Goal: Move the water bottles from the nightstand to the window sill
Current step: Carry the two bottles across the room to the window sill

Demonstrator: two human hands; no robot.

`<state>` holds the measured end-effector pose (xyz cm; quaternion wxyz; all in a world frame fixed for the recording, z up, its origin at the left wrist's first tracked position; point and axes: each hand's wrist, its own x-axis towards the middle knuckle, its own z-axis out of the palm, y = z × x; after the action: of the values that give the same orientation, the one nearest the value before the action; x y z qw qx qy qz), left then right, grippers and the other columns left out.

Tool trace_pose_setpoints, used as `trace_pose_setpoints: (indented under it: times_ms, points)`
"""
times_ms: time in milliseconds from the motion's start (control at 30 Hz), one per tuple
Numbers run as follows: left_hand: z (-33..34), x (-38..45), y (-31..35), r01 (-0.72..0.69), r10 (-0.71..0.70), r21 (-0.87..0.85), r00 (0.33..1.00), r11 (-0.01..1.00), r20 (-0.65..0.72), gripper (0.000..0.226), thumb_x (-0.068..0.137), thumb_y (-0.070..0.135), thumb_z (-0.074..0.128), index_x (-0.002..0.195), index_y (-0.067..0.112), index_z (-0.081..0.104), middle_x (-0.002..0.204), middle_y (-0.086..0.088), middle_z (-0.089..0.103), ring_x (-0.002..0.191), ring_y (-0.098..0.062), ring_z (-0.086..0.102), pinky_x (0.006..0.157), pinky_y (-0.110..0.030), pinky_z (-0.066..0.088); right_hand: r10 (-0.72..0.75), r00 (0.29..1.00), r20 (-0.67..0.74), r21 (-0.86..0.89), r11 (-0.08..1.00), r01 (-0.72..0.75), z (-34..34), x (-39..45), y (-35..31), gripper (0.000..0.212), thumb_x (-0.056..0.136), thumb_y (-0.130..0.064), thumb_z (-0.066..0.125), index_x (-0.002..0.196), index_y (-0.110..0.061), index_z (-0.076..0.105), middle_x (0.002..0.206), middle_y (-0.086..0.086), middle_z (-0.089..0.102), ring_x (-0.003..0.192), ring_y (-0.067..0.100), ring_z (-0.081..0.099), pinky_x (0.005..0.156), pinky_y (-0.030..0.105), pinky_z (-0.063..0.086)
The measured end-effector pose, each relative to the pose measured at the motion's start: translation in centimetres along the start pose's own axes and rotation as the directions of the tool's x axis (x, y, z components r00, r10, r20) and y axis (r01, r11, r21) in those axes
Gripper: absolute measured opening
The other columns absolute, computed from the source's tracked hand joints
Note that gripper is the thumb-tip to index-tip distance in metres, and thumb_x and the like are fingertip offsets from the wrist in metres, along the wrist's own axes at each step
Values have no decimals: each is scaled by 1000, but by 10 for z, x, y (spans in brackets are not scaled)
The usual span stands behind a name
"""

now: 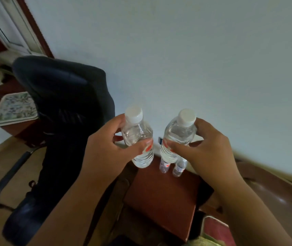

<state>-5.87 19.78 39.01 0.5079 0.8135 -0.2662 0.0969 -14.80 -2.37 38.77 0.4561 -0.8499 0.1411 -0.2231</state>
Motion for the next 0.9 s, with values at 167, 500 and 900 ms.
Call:
trace_pose_setpoints:
  times_ms: [167, 500, 900]
  points:
    - [-50, -5, 2, -24, 29, 58, 996, 998, -80, 51, 72, 64, 77, 115, 65, 50, 109, 46, 60, 98, 16, 62, 75, 0, 45, -44, 997, 58, 38, 998, 42, 22, -2, -35, 51, 70, -40, 87, 114, -48, 61, 93, -36, 66, 52, 5, 67, 45, 7, 43]
    - [-177, -45, -40, 108, -78, 152, 978, 982, -192, 67, 69, 58, 85, 128, 41, 59, 113, 25, 69, 103, 3, 67, 85, -25, 58, -133, 980, 148, 108, 987, 118, 130, -15, -121, 56, 67, -39, 88, 118, -42, 65, 99, -30, 69, 66, 0, 69, 61, 7, 46]
    - [-308, -165, -70, 450, -287, 187, 785, 873, -548, 75, 66, 70, 79, 133, 43, 57, 117, 32, 65, 105, 10, 64, 84, -14, 56, -372, 681, 631, 271, 928, 255, 293, -46, -208, 66, 63, -45, 91, 122, -43, 63, 104, -28, 70, 95, -8, 65, 78, 18, 52]
